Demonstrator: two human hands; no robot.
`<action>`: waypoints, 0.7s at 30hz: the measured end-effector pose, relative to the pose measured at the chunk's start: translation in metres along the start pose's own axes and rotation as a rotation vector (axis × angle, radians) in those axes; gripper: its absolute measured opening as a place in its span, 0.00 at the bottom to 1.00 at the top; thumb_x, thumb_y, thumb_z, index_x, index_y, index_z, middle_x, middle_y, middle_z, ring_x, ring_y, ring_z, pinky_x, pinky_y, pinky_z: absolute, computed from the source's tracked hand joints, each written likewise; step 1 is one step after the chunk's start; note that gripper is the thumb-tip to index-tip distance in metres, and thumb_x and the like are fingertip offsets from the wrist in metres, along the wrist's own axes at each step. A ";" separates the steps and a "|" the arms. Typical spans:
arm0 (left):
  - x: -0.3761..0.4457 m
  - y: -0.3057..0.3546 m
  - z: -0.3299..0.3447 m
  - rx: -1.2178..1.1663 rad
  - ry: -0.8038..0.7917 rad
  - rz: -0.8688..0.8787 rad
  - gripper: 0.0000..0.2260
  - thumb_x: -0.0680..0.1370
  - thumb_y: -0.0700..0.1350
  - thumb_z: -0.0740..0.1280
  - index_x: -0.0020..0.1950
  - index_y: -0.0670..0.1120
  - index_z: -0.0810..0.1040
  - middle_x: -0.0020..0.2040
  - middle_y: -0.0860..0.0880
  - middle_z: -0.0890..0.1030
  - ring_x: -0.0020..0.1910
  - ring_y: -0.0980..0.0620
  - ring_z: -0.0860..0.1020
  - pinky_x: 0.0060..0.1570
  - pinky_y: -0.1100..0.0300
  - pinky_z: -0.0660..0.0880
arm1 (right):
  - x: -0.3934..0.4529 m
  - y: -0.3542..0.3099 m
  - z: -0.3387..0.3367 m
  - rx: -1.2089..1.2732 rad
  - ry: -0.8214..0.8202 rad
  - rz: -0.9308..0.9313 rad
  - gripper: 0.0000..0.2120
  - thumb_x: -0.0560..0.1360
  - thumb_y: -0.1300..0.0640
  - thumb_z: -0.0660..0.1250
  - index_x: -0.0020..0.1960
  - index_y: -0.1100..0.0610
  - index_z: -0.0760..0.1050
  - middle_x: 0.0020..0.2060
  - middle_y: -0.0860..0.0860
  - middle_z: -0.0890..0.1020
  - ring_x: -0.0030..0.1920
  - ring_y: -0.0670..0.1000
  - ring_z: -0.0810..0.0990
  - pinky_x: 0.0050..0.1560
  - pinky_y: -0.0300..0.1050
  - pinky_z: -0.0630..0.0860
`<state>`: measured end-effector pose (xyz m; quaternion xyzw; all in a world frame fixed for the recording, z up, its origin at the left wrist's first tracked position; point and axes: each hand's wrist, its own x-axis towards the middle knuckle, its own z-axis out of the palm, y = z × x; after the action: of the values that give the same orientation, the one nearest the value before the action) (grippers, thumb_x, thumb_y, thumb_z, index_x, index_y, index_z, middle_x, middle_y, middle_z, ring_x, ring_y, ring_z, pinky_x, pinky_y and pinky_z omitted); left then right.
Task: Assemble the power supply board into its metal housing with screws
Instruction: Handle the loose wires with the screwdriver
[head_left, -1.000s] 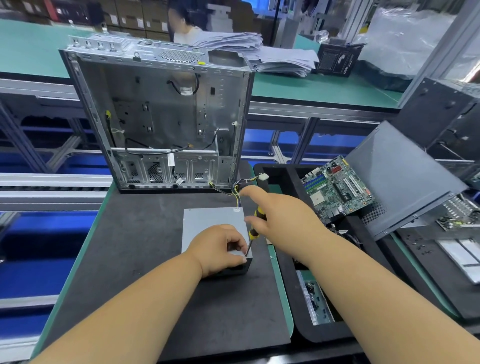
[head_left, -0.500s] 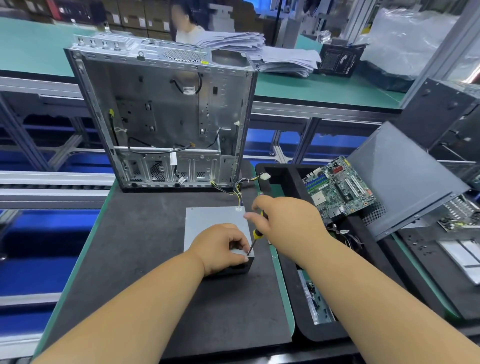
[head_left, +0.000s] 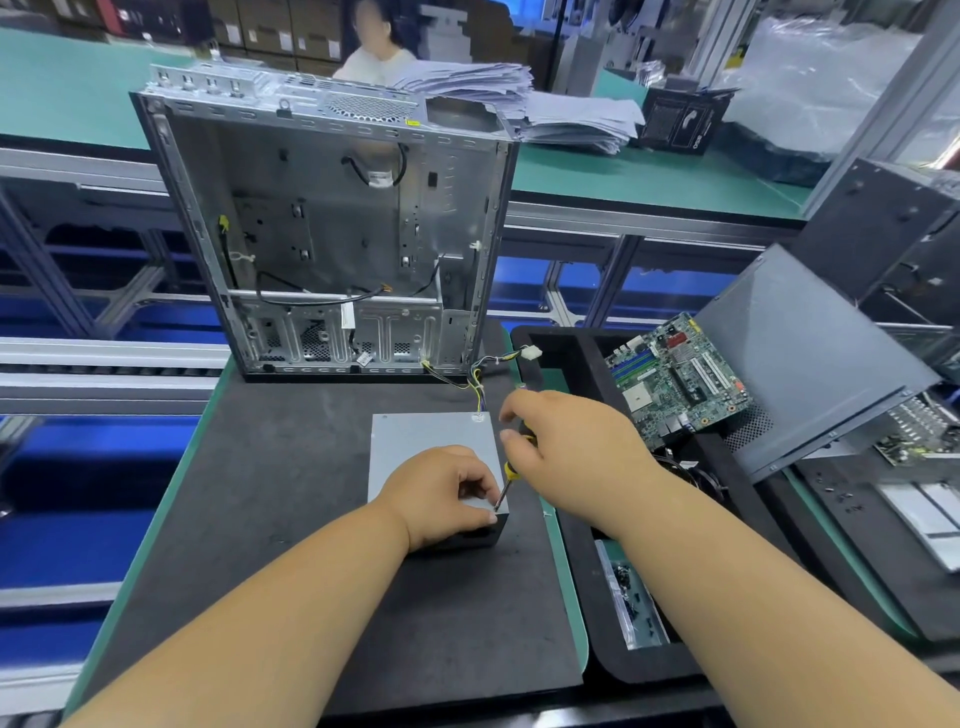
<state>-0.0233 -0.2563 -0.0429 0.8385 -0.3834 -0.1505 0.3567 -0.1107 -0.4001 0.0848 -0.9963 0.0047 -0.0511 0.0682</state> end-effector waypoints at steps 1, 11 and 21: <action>0.000 0.000 0.000 -0.005 0.001 -0.001 0.12 0.68 0.48 0.77 0.37 0.63 0.77 0.43 0.56 0.79 0.45 0.60 0.75 0.45 0.68 0.71 | 0.000 -0.001 0.000 0.042 -0.016 -0.004 0.14 0.79 0.50 0.58 0.63 0.48 0.72 0.54 0.46 0.78 0.51 0.51 0.77 0.44 0.46 0.73; -0.001 0.001 0.000 0.001 0.005 0.000 0.13 0.67 0.48 0.77 0.35 0.64 0.75 0.42 0.57 0.78 0.45 0.60 0.75 0.46 0.66 0.72 | -0.001 0.000 0.009 -0.034 0.062 -0.002 0.14 0.81 0.42 0.57 0.63 0.46 0.70 0.43 0.46 0.79 0.45 0.52 0.77 0.36 0.44 0.67; 0.000 0.000 0.000 0.018 -0.004 0.003 0.10 0.68 0.49 0.77 0.38 0.62 0.77 0.43 0.55 0.79 0.45 0.58 0.75 0.46 0.65 0.72 | 0.001 0.004 0.004 -0.069 0.031 0.034 0.14 0.81 0.39 0.56 0.58 0.46 0.72 0.38 0.46 0.80 0.43 0.52 0.78 0.36 0.45 0.72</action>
<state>-0.0231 -0.2563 -0.0427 0.8408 -0.3867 -0.1479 0.3487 -0.1089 -0.4034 0.0805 -0.9970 0.0246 -0.0651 0.0344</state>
